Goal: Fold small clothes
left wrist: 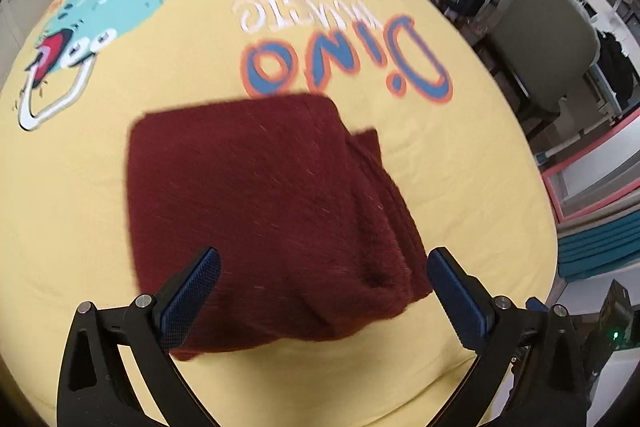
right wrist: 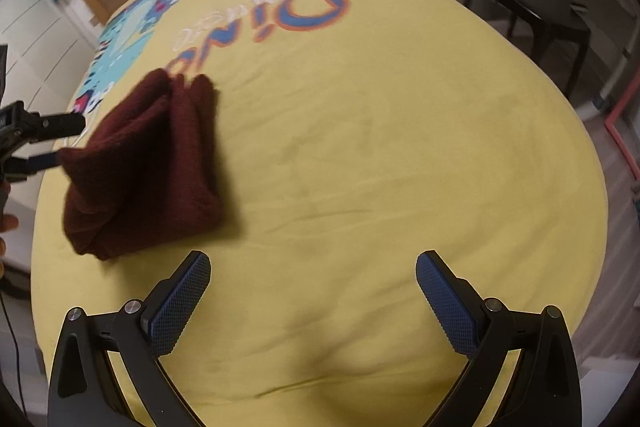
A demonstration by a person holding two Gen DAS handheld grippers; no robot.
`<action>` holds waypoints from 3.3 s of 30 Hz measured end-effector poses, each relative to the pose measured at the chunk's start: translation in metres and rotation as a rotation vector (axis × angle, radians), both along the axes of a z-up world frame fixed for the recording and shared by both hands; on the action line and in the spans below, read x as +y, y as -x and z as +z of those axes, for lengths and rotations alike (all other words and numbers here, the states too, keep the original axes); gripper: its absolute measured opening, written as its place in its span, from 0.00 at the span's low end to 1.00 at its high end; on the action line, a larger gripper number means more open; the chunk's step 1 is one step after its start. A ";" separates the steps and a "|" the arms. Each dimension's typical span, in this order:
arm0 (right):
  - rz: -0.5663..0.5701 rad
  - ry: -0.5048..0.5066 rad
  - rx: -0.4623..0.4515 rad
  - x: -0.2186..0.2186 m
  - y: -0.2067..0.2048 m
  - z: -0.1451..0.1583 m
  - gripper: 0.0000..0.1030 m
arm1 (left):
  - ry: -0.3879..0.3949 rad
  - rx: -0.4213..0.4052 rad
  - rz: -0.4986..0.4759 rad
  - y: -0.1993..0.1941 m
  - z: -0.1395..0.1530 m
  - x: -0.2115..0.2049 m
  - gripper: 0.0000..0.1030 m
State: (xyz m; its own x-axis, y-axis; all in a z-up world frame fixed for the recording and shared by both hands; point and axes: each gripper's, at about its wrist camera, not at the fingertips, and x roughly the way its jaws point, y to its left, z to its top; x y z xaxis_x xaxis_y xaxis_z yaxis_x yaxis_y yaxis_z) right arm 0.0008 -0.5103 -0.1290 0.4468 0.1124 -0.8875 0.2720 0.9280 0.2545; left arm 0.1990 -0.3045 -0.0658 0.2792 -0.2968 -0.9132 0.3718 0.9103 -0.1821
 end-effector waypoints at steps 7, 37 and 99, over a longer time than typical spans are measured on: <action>0.147 0.024 -0.030 0.047 -0.057 0.048 1.00 | -0.033 -0.044 0.073 0.007 0.009 0.086 0.99; 0.266 -0.057 0.125 0.122 -0.166 0.033 0.20 | 0.113 0.113 0.141 0.021 -0.025 0.183 0.99; 0.225 -0.337 0.135 0.092 -0.158 -0.081 0.57 | 0.012 0.112 0.012 -0.009 -0.111 0.079 0.64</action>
State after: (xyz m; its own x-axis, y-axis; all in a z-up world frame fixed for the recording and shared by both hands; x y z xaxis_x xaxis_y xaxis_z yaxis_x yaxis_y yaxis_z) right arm 0.1589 -0.4188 -0.2103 0.2598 0.4877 -0.8335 0.1237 0.8392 0.5296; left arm 0.2077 -0.2260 -0.1773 0.1797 -0.3047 -0.9353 0.3373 0.9123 -0.2324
